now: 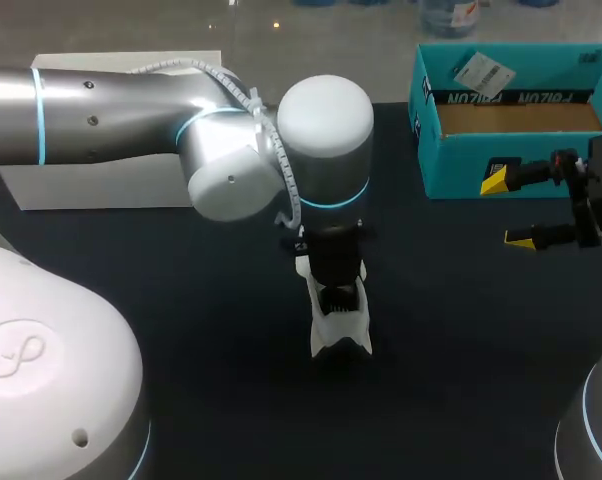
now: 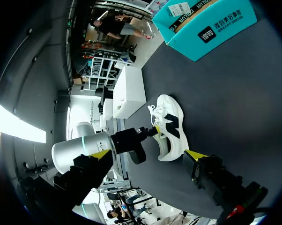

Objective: Take the shoe out of the shoebox, open the shoe tongue, remove and reinsert the insole, then place the shoe into the shoebox

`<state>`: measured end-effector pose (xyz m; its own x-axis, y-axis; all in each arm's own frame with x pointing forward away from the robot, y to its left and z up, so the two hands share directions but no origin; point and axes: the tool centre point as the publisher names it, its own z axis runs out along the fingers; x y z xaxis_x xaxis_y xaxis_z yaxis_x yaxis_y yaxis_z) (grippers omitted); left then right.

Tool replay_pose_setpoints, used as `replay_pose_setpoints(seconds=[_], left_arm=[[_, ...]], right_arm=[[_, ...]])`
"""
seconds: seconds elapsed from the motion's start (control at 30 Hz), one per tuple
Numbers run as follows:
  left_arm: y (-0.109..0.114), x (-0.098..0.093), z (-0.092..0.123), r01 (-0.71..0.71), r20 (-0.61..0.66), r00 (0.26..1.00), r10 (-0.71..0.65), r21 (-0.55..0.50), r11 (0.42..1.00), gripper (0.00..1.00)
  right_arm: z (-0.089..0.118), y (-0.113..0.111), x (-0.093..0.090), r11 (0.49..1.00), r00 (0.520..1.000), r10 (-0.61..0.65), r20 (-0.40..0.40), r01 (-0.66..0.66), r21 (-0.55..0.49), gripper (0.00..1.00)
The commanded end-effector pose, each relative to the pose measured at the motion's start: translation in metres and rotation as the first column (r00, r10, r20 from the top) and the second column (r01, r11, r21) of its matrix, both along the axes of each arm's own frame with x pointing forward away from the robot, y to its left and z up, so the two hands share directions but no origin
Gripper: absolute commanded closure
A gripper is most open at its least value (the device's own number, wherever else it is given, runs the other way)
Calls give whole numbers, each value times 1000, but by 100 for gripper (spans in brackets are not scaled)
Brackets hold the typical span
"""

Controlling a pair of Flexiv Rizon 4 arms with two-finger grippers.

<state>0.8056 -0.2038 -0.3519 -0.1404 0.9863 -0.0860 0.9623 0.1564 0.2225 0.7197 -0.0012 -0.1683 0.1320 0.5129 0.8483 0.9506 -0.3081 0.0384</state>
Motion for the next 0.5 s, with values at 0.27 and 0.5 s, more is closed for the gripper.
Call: replay_pose_setpoints(seconds=[0.27, 0.5], left_arm=[[12, 12, 39, -154, -26, 988, 153, -6, 988, 100], [15, 6, 42, -143, -69, 988, 140, -26, 989, 100]], right_arm=[[0, 1, -1, 1000, 1000, -2, -2, 2, -3, 0], [0, 1, -1, 1000, 1000, -2, -2, 2, -3, 0]])
